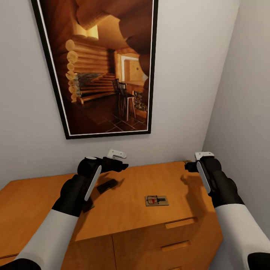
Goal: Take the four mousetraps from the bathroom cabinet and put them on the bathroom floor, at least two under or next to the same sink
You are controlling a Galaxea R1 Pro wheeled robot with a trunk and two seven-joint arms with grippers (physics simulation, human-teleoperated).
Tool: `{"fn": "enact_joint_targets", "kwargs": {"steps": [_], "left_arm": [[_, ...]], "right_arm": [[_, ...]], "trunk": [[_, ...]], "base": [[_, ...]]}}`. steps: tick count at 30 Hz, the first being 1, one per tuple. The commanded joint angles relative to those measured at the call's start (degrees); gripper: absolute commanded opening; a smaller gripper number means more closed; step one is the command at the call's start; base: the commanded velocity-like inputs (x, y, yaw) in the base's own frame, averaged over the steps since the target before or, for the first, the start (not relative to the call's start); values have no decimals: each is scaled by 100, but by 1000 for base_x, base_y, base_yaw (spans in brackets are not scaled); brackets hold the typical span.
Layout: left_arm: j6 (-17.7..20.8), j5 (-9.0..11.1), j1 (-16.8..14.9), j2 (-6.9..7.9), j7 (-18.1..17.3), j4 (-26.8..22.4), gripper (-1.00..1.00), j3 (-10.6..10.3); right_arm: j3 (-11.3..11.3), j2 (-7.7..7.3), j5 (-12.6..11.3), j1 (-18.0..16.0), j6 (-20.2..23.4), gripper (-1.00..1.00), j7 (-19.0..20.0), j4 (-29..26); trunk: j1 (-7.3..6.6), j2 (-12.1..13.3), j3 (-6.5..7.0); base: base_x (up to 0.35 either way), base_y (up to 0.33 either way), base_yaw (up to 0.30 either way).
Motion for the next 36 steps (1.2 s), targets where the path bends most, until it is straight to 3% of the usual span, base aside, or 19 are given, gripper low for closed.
{"fn": "enact_joint_targets", "kwargs": {"steps": [1, 13, 24, 36], "left_arm": [[25, -21, -5, -3, -24, -4, 100, 1], [17, -21, -5, -21, -24, -3, 100, -3], [16, -25, -5, -27, -24, 45, 100, -10], [10, -26, -5, -29, -24, 144, 100, -245]], "right_arm": [[4, -5, -10, -26, 24, 100, -15, 17], [-6, -42, -10, -513, 24, 100, 0, 574], [-13, -58, -11, -772, 24, 100, 3, 717], [-21, -73, -17, -1282, 24, 100, 201, 1362]], "trunk": [[0, -4, -7], [0, -4, -7], [0, -4, -7], [0, -4, -7]], "base": [[0, 0, 0], [0, 0, 0], [0, 0, 0], [0, 0, 0]]}}
